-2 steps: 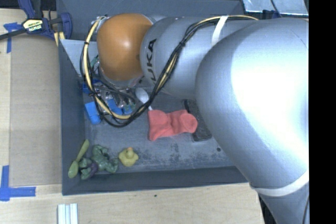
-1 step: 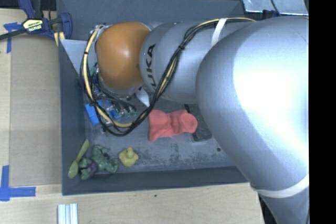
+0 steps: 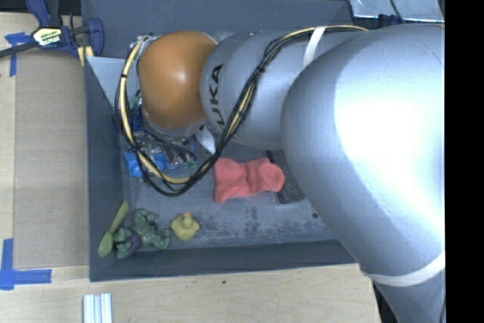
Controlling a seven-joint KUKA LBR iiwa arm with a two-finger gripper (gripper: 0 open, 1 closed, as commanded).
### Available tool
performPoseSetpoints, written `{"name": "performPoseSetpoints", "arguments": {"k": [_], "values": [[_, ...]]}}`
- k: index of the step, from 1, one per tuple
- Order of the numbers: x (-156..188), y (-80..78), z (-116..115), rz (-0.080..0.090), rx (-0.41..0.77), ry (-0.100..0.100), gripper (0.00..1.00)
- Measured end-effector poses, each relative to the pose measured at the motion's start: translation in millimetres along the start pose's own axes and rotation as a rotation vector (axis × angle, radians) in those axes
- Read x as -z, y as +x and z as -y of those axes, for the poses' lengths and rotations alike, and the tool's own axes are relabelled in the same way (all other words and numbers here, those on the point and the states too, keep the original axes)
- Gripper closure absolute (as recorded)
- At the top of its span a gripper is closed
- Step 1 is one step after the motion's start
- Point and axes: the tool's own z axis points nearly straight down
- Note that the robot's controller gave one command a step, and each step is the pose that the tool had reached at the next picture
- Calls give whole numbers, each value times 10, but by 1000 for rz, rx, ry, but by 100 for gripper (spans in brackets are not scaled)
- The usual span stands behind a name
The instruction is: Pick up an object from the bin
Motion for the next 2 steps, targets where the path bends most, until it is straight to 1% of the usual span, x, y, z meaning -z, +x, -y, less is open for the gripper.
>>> {"name": "performPoseSetpoints", "arguments": {"k": [1,2], "values": [[-16,11,4,-3,-1,0,100],[-15,7,5,-2,2,0,100]]}}
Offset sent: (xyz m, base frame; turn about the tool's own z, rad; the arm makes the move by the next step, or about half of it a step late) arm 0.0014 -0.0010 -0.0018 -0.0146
